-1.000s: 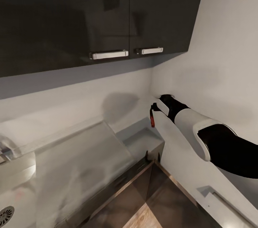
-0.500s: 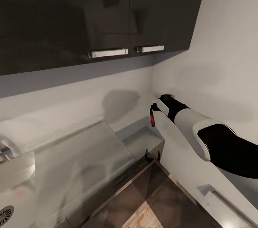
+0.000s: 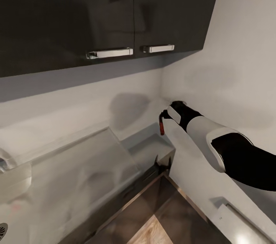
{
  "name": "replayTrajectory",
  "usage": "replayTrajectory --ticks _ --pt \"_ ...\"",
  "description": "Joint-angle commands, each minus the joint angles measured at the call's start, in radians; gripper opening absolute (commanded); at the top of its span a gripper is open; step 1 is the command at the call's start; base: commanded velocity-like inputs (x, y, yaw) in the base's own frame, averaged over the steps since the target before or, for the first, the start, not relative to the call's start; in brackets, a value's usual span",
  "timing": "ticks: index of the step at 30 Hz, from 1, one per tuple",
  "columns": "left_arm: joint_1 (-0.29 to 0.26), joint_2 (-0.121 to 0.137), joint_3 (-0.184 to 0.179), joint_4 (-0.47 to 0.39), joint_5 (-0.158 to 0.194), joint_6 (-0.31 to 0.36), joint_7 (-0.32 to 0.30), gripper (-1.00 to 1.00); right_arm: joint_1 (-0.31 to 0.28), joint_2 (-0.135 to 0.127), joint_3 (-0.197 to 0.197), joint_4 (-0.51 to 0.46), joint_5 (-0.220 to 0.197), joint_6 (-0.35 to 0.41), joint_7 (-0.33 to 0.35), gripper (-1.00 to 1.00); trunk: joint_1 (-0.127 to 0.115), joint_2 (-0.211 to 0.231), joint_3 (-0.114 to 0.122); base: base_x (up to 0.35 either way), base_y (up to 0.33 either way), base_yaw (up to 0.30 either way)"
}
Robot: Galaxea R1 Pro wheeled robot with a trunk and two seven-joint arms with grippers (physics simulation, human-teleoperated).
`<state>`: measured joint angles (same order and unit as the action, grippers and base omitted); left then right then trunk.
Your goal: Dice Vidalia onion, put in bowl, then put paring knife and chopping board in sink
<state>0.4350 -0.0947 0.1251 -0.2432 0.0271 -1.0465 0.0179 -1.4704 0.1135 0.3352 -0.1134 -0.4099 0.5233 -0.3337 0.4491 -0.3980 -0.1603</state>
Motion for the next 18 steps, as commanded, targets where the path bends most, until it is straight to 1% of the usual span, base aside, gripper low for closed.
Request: replayTrajectory --ticks 1,11,18 --pt "0.001 0.000 -0.001 -0.002 0.002 -0.001 0.002 1.00 -0.001 0.000 0.008 -0.002 -0.010 0.005 -0.005 1.00 0.001 -0.002 -0.003 0.139 -0.095 0.000" --pt "0.001 0.000 -0.001 -0.002 0.002 -0.001 0.002 1.00 -0.001 0.000 0.009 -0.002 -0.011 0.004 -0.005 1.00 0.001 -0.002 -0.019 0.027 -0.017 0.000" --pt "0.001 0.000 -0.001 -0.001 0.002 -0.001 0.002 1.00 -0.001 0.004 0.008 -0.002 -0.012 0.004 -0.005 1.00 0.001 -0.002 -0.030 0.123 -0.089 0.000"
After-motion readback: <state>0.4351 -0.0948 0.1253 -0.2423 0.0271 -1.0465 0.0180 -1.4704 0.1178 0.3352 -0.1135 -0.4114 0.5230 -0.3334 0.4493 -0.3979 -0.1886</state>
